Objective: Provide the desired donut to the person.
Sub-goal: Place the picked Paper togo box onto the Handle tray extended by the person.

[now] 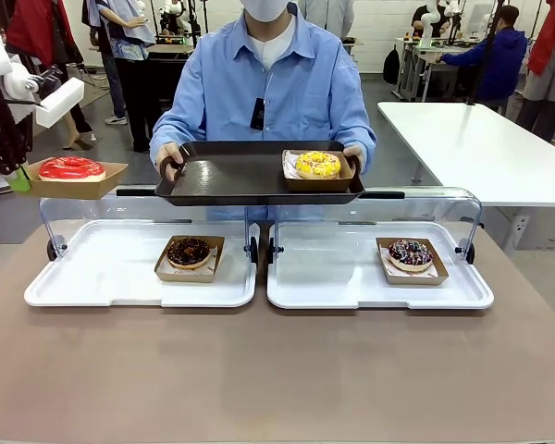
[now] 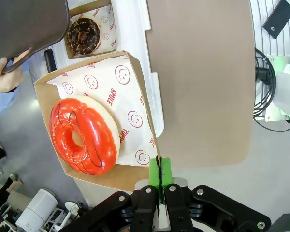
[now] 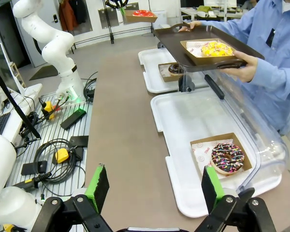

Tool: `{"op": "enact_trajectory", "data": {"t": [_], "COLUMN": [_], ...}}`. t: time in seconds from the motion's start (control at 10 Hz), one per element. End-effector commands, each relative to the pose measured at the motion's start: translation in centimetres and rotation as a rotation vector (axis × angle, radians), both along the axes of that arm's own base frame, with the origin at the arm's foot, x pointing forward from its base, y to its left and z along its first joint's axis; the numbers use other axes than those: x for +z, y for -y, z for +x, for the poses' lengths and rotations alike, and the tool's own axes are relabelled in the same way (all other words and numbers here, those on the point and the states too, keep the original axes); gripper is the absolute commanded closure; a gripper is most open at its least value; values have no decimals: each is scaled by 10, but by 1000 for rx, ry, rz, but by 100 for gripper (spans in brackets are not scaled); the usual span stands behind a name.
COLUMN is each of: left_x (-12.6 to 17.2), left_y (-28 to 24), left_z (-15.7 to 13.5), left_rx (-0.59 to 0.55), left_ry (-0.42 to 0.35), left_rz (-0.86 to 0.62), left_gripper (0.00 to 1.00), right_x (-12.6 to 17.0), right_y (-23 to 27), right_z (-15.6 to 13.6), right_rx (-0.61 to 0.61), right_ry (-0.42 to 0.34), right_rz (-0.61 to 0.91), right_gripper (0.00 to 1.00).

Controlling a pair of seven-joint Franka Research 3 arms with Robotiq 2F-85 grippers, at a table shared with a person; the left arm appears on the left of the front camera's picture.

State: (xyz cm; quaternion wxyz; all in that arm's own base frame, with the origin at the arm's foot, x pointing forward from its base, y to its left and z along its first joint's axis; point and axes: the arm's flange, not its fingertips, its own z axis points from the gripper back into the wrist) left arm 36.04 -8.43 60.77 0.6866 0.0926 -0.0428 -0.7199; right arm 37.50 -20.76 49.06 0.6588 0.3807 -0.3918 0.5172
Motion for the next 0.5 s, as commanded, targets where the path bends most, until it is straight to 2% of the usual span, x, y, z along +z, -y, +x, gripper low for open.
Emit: {"op": "enact_trajectory", "data": {"t": [0.0,0.1,0.2,0.4], "left_x": [-1,0,8,30], "left_y": [1,0,4,13], "left_z": [-2,0,-7,-3], "left_rx": [-1,0,3,40], "left_ry": [4,0,7,1], "left_rz": [4,0,-21,-70], "left_gripper": [100,99,99,99], "right_x": [-1,-1,-1,-1], "right_y": [-1,-1,-1,-1], "right_z": [-1,-1,-1,-1], "right_rx": [-2,-2,-2,-2], "right_ry": [0,0,0,0], "right_rz": [-13,-13,-13,-13], "right_gripper": [0,0,0,0]}}
